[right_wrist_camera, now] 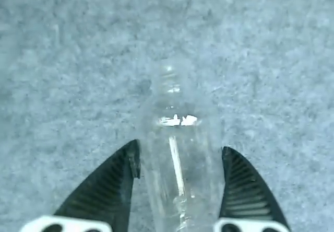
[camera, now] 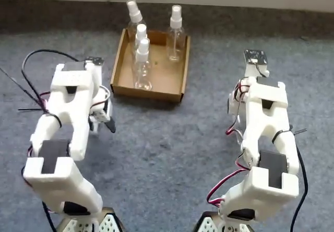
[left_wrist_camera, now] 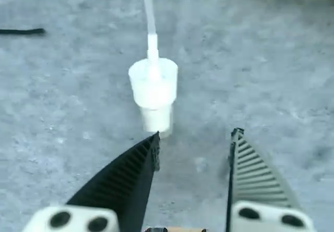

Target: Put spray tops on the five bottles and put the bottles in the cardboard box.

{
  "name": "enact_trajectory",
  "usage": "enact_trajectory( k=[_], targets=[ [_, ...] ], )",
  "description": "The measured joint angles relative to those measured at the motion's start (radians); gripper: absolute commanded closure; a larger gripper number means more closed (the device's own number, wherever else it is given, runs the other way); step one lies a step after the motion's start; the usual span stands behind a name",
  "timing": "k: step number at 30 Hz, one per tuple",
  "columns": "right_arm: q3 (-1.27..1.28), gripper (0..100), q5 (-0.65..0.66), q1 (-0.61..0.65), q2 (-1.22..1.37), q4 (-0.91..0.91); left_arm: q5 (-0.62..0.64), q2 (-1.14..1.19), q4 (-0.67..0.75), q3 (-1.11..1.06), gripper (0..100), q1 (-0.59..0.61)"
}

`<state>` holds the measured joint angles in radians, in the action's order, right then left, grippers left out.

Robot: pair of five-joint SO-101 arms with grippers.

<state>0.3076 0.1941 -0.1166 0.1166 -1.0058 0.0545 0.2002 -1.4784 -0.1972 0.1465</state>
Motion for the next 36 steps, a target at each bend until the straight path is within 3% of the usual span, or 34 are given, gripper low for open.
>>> enact_trajectory(
  k=[5, 12, 15, 20, 22, 26, 33, 36],
  targets=[
    [0.000, 87.5, 0.000, 0.000, 0.000, -0.021, -0.020, -0.058, -0.023, 0.012, 80, -0.063],
    [0.000, 87.5, 0.000, 0.000, 0.000, -0.031, -0.391, -0.132, -0.028, 0.143, 80, -0.003],
    [0.000, 87.5, 0.000, 0.000, 0.000, -0.031, -0.649, -0.133, -0.028, 0.161, 80, 0.028],
    [0.000, 87.5, 0.000, 0.000, 0.000, -0.031, -1.289, -0.133, -0.028, 0.163, 80, 0.115],
    [0.000, 87.5, 0.000, 0.000, 0.000, -0.031, -1.421, -0.133, -0.025, 0.153, 80, 0.137],
    [0.000, 87.5, 0.000, 0.000, 0.000, -0.031, -1.433, -0.133, 0.058, 0.063, 80, 0.138],
    [0.000, 87.5, 0.000, 0.000, 0.000, -0.031, -1.418, -0.135, 0.462, -0.241, 80, 0.140],
    [0.000, 87.5, 0.000, 0.000, 0.000, -0.031, -1.379, -0.141, 0.516, -0.334, 80, 0.118]
  ],
)
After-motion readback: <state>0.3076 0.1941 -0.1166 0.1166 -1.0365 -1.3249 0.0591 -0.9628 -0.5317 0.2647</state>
